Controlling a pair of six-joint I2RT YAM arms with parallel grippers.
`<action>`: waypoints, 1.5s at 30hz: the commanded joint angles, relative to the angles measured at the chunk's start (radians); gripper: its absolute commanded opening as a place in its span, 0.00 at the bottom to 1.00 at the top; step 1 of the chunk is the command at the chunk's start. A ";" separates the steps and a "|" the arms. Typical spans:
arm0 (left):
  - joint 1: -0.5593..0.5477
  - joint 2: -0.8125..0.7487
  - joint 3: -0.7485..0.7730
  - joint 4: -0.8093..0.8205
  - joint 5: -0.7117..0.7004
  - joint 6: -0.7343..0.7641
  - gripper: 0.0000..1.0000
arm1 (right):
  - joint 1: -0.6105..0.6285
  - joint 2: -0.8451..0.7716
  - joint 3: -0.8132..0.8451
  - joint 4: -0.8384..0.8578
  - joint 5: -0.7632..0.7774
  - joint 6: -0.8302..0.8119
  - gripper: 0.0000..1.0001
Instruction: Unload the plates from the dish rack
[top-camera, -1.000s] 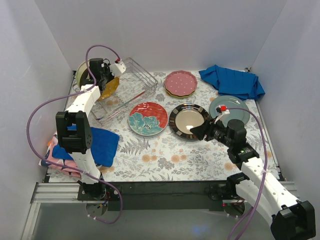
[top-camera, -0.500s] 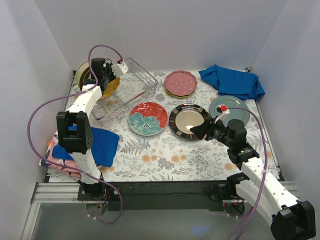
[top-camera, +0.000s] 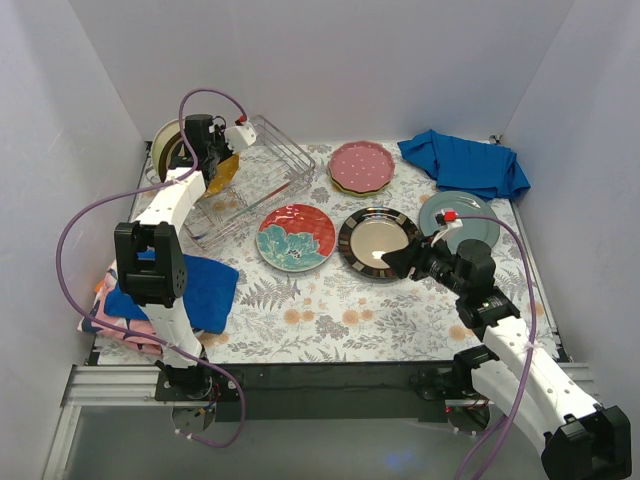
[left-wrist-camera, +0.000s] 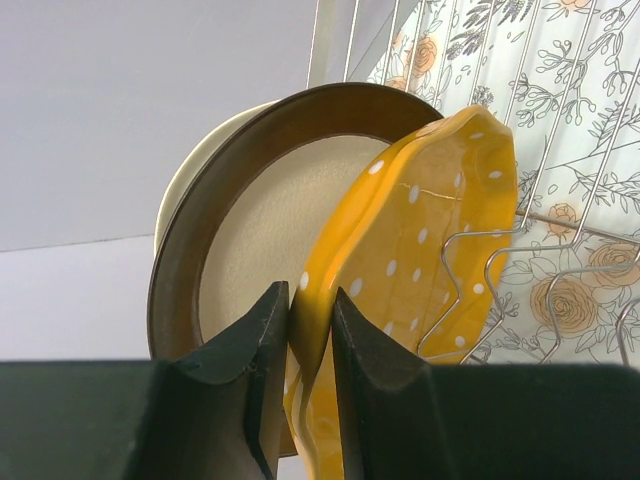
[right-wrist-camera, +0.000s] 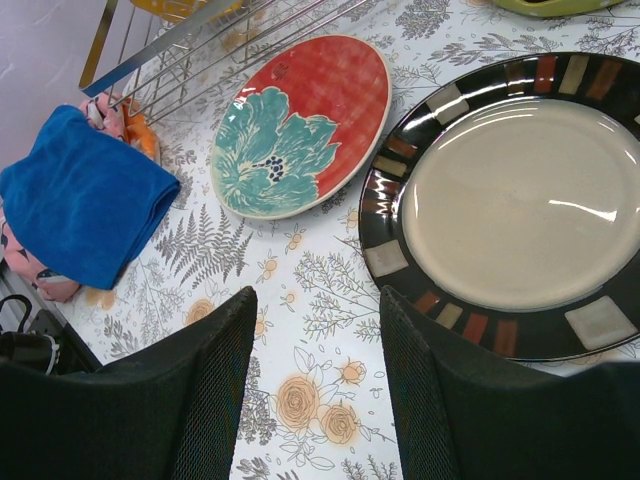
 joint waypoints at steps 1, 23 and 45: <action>-0.021 -0.035 0.012 0.014 -0.008 -0.013 0.00 | 0.002 -0.014 0.012 0.043 0.010 -0.012 0.58; -0.018 -0.028 0.061 0.059 -0.025 -0.015 0.00 | 0.002 -0.052 0.029 0.014 0.030 -0.007 0.58; 0.016 0.024 0.140 0.050 -0.027 -0.025 0.00 | 0.002 -0.043 0.041 0.008 0.031 0.003 0.58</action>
